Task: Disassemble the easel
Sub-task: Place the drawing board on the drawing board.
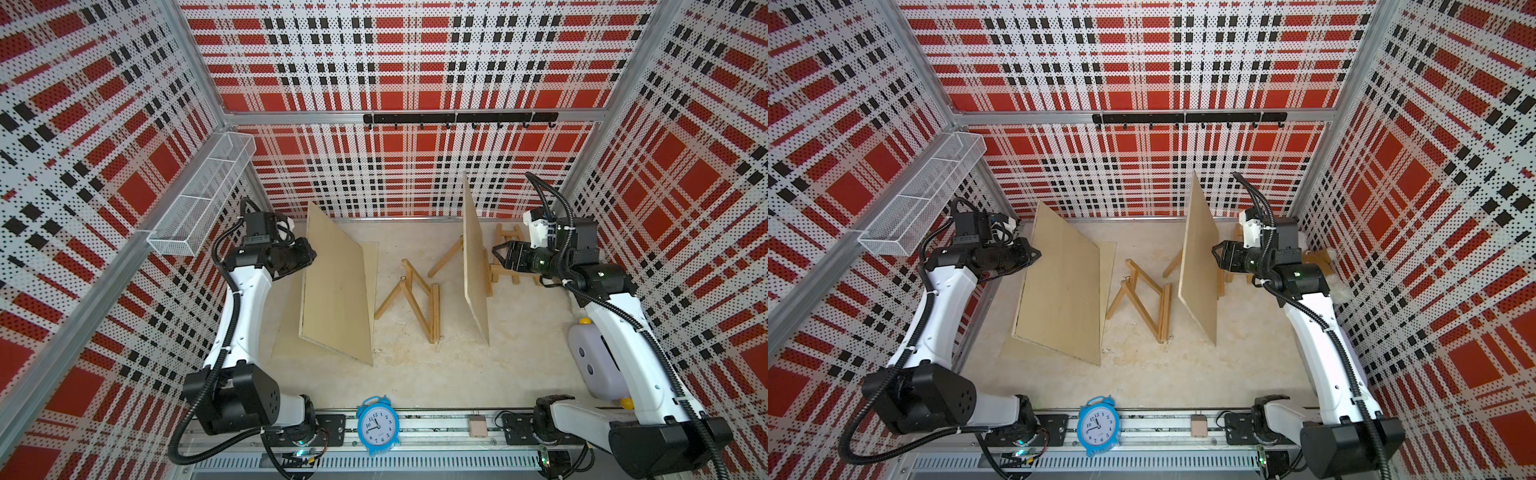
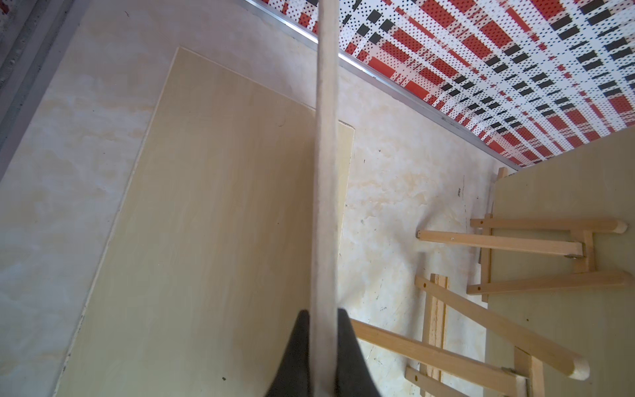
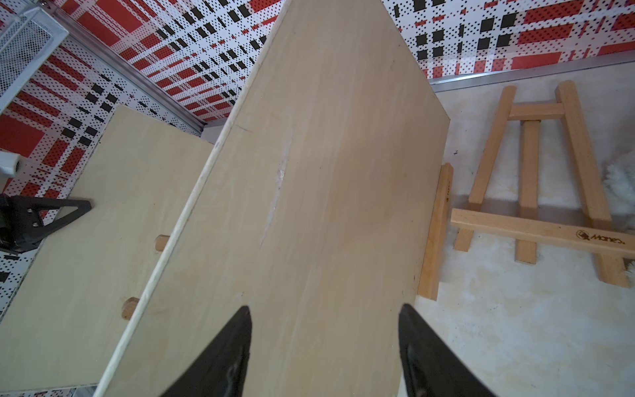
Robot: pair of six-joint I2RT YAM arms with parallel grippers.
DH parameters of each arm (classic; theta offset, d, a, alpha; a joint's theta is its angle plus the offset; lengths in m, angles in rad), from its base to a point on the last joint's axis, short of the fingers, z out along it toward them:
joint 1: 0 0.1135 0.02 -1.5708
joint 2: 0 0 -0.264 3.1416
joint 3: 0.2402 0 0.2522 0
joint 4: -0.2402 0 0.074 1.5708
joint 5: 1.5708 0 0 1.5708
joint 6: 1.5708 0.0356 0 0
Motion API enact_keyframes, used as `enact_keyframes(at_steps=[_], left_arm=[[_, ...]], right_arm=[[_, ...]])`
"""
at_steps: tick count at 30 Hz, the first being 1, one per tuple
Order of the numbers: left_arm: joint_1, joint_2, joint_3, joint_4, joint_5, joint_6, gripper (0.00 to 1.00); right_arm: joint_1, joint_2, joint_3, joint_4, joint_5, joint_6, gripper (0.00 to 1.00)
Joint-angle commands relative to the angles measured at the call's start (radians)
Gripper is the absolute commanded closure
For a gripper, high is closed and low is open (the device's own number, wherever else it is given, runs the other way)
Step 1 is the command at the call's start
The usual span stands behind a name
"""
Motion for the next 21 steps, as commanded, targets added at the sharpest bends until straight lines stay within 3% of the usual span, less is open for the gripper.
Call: enact_keyframes(at_steps=[1, 8, 21], left_arm=[[0.046, 0.006, -0.026, 0.014, 0.067, 0.089, 1.00], [0.096, 0.074, -0.004, -0.125, -0.015, 0.248, 1.00], [0.101, 0.177, 0.030, -0.250, -0.405, 0.373, 1.00]], right_arm=[[0.016, 0.015, 0.032, 0.051, 0.027, 0.012, 0.32], [0.024, 0.038, 0.048, 0.068, 0.031, 0.010, 0.32], [0.048, 0.048, 0.038, 0.108, 0.055, 0.030, 0.32]])
